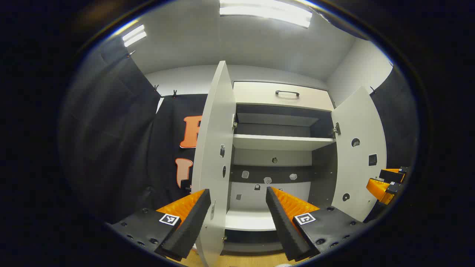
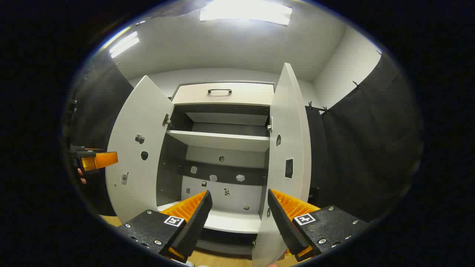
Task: Grab one shoe with the right hand and put it into the shoe cabinet, grab the other shoe with the left hand and put it into the shoe cabinet; then close the right door with the right hand and the left door with the left hand.
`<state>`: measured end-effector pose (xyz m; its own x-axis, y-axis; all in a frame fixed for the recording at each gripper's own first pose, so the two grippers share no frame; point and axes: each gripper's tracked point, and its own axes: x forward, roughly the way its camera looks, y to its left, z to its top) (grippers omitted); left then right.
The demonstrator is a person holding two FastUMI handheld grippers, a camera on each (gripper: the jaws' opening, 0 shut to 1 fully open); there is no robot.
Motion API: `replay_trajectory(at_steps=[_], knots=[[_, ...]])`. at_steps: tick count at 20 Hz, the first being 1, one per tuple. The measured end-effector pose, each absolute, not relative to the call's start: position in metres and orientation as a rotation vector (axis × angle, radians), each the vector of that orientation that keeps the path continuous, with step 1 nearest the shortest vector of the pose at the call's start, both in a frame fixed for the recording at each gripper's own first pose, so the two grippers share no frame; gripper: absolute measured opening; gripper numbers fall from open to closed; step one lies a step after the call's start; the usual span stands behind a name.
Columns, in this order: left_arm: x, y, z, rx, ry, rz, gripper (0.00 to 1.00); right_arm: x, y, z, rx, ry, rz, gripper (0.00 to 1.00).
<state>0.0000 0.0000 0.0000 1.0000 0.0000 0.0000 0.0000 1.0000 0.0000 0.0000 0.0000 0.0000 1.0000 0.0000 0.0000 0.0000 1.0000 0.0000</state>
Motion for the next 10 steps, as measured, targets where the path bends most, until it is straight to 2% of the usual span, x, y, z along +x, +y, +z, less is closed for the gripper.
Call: replay_trajectory(at_steps=[2, 3, 10], knots=[[-0.001, 0.0, -0.003, -0.006, 0.011, 0.002, 0.96, 0.0, -0.001, -0.004, 0.001, 0.014, 0.003, 0.95], [0.0, 0.001, -0.005, 0.001, 0.018, 0.009, 0.96, 0.001, -0.001, -0.006, -0.004, 0.02, 0.001, 0.92], [-0.002, -0.002, -0.003, 0.035, 0.012, -0.007, 0.96, 0.0, 0.002, -0.019, 0.013, 0.065, 0.01, 0.92]])
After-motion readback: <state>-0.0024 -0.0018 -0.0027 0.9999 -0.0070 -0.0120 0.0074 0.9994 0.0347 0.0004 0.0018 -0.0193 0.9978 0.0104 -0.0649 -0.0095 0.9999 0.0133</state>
